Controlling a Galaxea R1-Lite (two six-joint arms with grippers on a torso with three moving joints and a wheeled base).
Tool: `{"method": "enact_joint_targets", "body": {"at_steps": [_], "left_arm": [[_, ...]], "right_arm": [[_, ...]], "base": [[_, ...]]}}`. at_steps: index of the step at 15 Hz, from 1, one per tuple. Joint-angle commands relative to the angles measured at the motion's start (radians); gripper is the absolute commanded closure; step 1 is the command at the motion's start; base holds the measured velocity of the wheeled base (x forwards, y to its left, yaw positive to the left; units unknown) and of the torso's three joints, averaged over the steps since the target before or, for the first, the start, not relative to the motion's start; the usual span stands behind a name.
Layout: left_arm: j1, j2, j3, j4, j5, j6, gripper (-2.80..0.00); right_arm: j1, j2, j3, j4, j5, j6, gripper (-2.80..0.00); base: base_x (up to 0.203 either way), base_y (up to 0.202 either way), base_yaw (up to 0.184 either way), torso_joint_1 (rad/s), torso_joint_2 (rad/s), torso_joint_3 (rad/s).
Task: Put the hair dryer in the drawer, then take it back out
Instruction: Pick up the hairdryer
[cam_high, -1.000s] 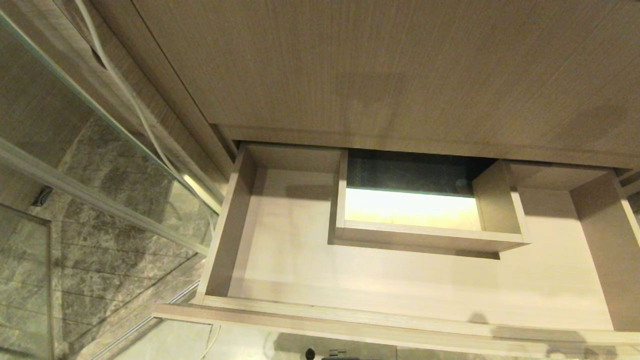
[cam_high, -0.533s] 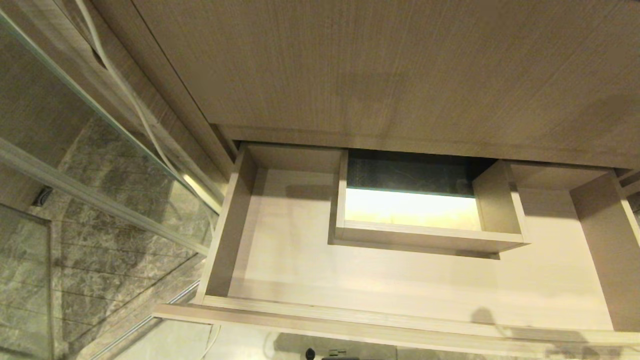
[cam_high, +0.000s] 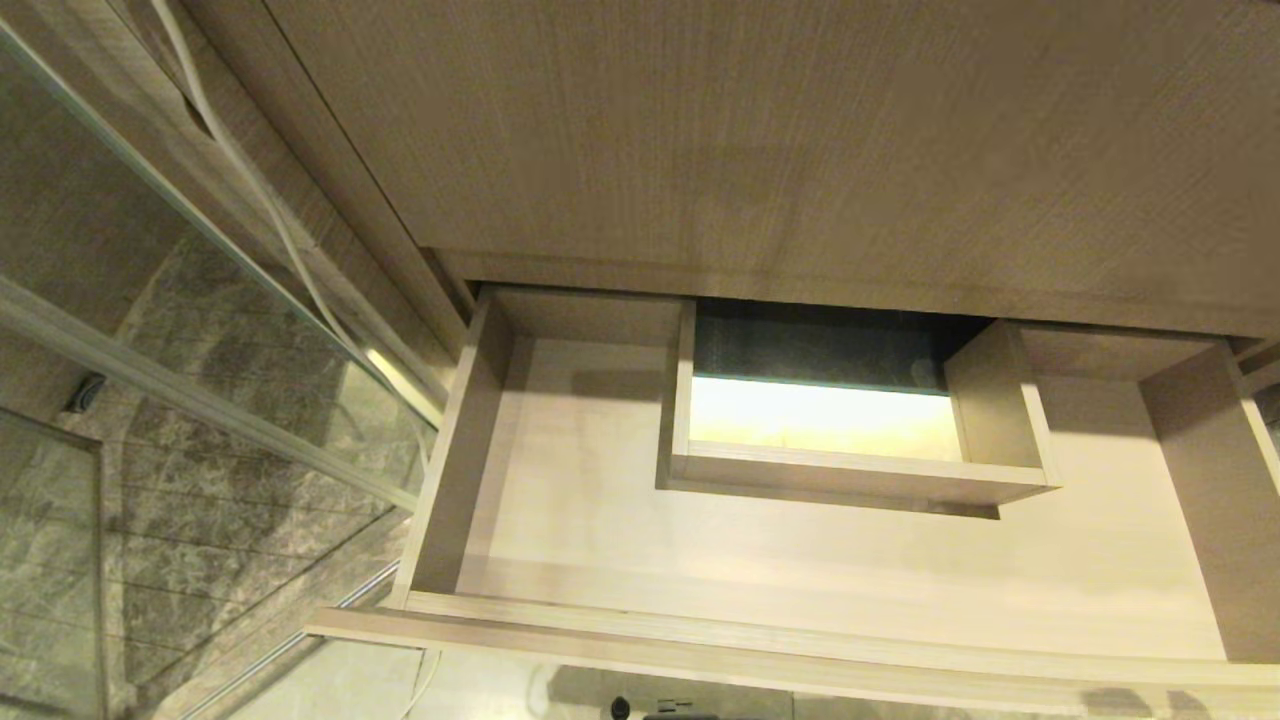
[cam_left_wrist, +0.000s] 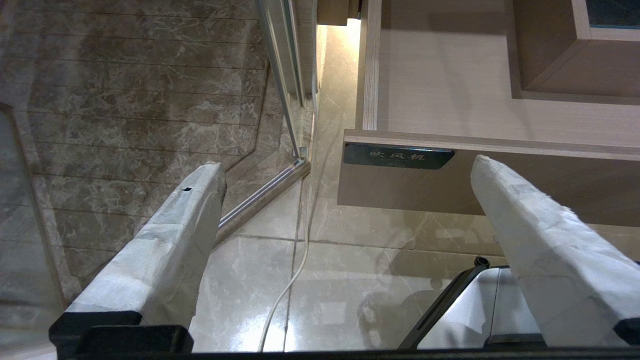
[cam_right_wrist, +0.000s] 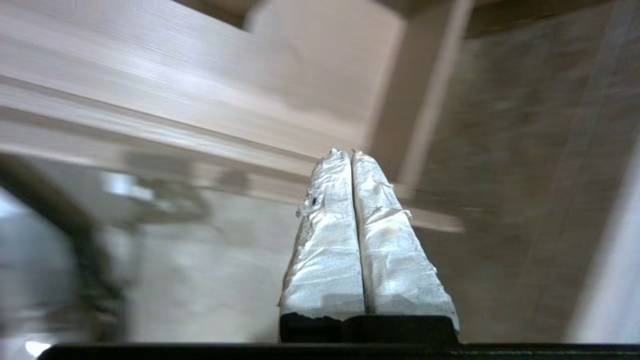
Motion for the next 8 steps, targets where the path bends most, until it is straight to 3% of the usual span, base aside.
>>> {"method": "enact_joint_targets", "body": {"at_steps": [1, 3, 6, 8], "left_arm": [[0.000, 0.000, 0.000, 0.000, 0.000, 0.000, -2.80], [0.000, 0.000, 0.000, 0.000, 0.000, 0.000, -2.80], [0.000, 0.000, 0.000, 0.000, 0.000, 0.000, -2.80], [0.000, 0.000, 0.000, 0.000, 0.000, 0.000, -2.80]], "right_arm": [[0.014, -0.183, 0.123, -0.014, 0.047, 0.082, 0.00], [0.026, -0.236, 0.294, -0.102, 0.080, 0.164, 0.00], [0.035, -0.250, 0.466, -0.341, 0.095, 0.223, 0.00], [0.058, -0.251, 0.471, -0.306, 0.099, 0.248, 0.00]], "base": [[0.000, 0.000, 0.000, 0.000, 0.00, 0.000], [0.000, 0.000, 0.000, 0.000, 0.00, 0.000], [0.000, 0.000, 0.000, 0.000, 0.00, 0.000], [0.000, 0.000, 0.000, 0.000, 0.00, 0.000]]}}
